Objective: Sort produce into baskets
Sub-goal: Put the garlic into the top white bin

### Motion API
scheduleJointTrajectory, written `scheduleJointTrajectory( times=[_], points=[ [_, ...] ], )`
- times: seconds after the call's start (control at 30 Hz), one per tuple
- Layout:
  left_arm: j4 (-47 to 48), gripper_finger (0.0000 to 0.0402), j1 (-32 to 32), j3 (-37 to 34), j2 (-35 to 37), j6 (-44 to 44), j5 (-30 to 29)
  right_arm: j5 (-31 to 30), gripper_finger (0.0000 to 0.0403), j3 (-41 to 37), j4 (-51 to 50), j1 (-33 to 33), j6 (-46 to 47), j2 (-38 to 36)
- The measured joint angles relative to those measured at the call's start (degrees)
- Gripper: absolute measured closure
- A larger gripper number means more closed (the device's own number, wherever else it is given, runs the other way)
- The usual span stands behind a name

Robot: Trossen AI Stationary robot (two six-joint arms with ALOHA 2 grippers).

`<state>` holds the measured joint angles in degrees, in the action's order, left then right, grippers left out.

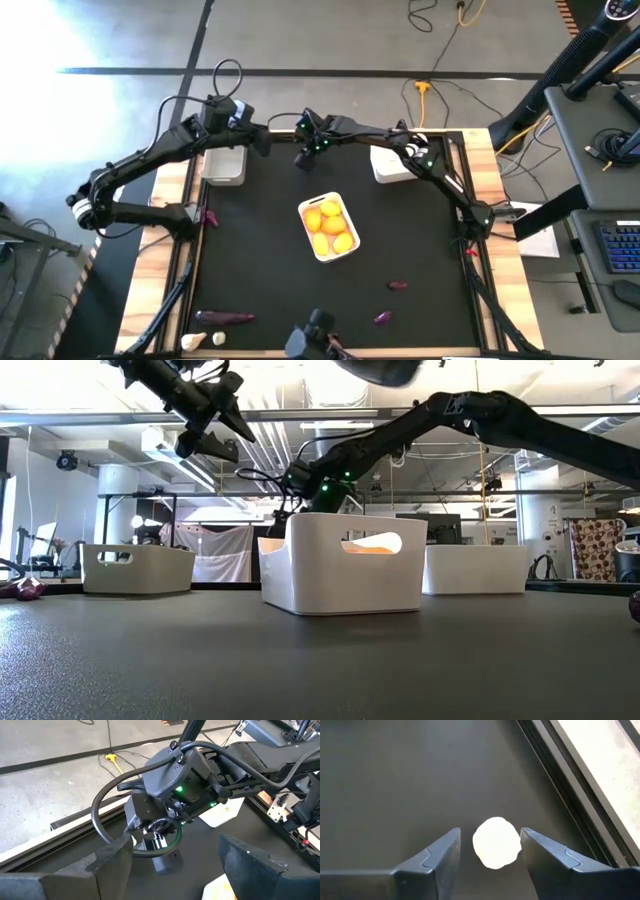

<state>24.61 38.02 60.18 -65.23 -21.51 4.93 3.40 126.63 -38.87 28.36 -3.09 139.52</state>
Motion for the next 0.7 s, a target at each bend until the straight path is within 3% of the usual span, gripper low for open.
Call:
scheduleJointTrajectory(
  times=[0.5,0.7],
  points=[
    [-0.1,0.0132,0.0,0.0,0.0,1.0,-0.1,0.0,0.0383,1.0,0.3,-0.6,3.9,-0.1],
    [-0.2,0.0132,0.0,0.0,0.0,1.2,-0.1,1.5,0.0390,5.9,-2.6,-0.6,5.0,-2.2]
  ],
)
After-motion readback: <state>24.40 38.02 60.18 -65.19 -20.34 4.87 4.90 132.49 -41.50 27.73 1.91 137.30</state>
